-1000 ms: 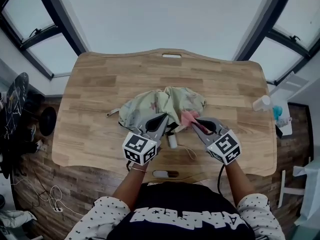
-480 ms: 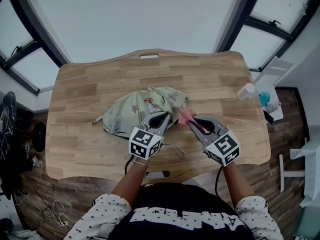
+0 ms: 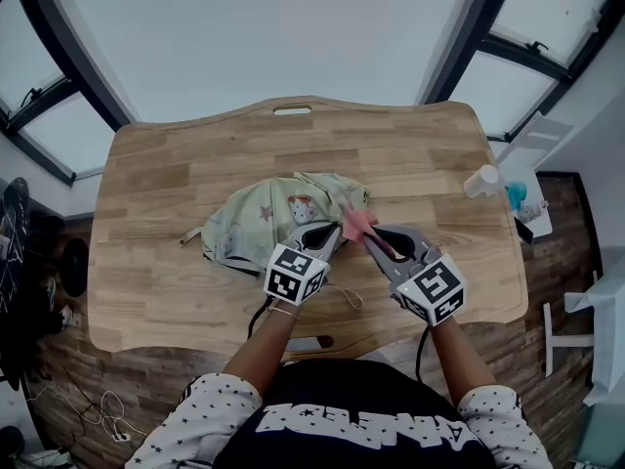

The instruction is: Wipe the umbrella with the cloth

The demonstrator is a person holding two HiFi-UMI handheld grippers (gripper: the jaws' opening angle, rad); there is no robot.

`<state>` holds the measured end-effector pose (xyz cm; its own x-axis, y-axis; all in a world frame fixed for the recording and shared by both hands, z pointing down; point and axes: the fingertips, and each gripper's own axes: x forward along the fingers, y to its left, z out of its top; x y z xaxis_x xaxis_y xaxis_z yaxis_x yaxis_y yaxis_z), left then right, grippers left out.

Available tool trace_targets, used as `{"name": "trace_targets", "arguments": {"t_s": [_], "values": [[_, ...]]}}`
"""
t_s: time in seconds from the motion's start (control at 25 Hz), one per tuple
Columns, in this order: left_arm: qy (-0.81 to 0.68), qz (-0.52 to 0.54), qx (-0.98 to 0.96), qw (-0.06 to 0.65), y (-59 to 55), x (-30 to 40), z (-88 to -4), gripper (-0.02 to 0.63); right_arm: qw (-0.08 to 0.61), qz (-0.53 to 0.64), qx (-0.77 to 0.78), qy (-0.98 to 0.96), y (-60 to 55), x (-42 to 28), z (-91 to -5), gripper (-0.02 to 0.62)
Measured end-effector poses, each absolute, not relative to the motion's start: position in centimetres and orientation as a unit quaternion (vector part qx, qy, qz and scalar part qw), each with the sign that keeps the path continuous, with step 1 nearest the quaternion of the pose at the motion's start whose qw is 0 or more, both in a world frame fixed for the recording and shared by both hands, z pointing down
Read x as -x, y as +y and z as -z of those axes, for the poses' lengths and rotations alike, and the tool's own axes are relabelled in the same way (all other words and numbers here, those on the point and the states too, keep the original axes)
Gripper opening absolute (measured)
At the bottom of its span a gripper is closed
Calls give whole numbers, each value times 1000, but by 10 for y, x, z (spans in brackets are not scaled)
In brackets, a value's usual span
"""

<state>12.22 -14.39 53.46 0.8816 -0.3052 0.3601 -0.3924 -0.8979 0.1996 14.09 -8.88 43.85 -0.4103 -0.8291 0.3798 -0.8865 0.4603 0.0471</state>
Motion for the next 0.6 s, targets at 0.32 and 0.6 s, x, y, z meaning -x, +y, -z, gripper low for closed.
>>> {"name": "trace_targets", "arguments": {"t_s": [0.32, 0.6], "values": [[-163, -168, -961, 145, -144, -127, -544, 2, 188, -102, -528, -822, -80, -149, -452, 46], [-157, -142, -968, 138, -141, -123, -530, 34, 182, -90, -526, -826, -84, -144, -446, 46]]}}
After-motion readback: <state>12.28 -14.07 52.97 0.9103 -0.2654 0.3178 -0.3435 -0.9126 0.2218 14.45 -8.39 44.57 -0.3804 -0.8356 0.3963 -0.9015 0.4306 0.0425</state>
